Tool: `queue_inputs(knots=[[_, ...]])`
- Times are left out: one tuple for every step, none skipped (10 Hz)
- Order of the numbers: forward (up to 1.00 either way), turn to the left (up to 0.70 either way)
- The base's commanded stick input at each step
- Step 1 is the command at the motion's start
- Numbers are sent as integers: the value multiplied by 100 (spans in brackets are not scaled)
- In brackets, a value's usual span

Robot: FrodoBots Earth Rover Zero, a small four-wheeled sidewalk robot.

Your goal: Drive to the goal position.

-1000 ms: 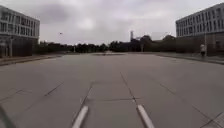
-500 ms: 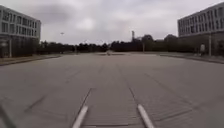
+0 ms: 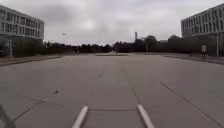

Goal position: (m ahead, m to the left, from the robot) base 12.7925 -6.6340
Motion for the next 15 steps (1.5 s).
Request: queue_inputs(knots=[[100,24],[100,0],[100,0],[100,0],[100,0],[100,0],[100,0],[100,0],[100,0],[100,0],[100,0],[100,-2],[100,-26],[100,-27],[100,-27]])
